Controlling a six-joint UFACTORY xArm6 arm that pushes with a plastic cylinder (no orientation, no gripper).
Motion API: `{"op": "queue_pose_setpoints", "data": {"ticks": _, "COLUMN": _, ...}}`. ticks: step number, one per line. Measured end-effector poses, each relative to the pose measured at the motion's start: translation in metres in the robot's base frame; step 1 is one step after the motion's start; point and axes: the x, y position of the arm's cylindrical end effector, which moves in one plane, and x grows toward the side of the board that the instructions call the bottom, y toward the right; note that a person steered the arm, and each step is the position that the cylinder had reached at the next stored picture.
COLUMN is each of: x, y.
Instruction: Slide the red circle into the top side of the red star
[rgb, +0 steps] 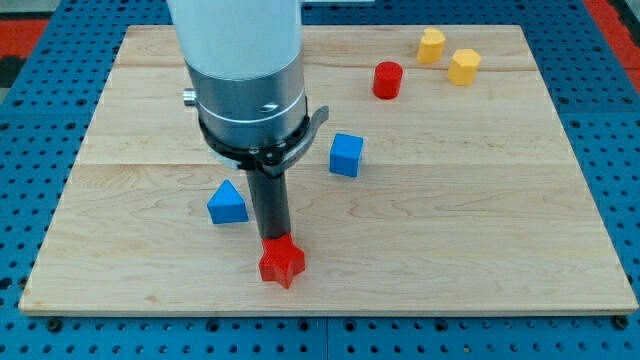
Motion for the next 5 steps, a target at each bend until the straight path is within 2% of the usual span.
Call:
{"op": "queue_pose_setpoints", "data": {"ticks": 1, "x": -0.023, "y": 0.124}}
{"op": "queue_pose_setpoints", "data": {"ticks": 2, "x": -0.099, "y": 0.212}}
{"op": "queue_pose_setpoints", "data": {"ticks": 3, "x": -0.187, "y": 0.243}}
{"op": "queue_pose_setpoints", "data": {"ticks": 5, "x": -0.248, "y": 0.165}}
